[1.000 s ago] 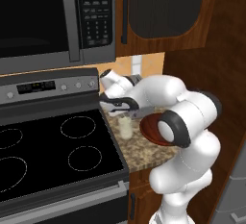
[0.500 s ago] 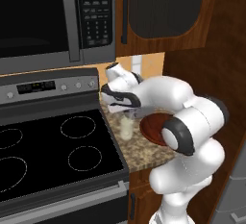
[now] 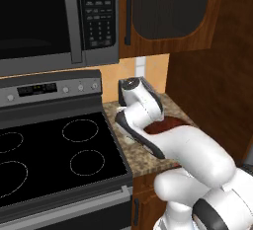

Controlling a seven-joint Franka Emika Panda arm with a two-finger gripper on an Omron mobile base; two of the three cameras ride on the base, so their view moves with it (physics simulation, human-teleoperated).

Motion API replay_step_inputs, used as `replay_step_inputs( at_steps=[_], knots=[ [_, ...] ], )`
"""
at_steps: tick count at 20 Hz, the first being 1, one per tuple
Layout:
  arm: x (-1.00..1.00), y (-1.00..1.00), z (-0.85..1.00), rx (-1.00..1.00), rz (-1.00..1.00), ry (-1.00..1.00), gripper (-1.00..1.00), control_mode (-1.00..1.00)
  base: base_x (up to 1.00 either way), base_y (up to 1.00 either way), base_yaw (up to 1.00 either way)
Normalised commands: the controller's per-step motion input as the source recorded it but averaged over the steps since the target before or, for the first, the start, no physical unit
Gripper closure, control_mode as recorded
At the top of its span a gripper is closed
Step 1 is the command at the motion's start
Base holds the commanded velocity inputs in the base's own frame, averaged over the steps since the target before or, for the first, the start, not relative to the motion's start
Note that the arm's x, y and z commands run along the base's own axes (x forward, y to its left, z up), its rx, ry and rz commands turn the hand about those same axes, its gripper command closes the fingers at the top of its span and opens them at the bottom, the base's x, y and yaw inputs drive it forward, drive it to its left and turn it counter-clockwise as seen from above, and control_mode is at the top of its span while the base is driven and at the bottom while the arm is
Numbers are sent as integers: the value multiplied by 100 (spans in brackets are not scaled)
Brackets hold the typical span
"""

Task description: Grab a lemon wedge from the fridge and one ice cube from the ice bowl, and put them in the glass of lemonade.

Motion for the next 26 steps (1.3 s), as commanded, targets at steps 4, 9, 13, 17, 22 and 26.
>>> replay_step_inputs(
  at_steps=[4, 9, 13, 17, 22, 26],
  knots=[
    [-100, -23, 79, 15, 5, -30, -100, -100, 0, 0, 0],
    [-95, -40, 74, 25, 8, -14, -100, -100, 0, 0, 0],
    [-92, -58, 82, 14, 11, -7, -100, -100, 0, 0, 0],
    [-99, -20, 49, -8, 21, -1, -100, -100, 0, 0, 0],
    [-77, 0, -14, -25, 25, 8, -100, -100, 0, 0, 0],
    [-22, -6, 0, -5, 13, 0, -100, -100, 0, 0, 0]
  ],
)
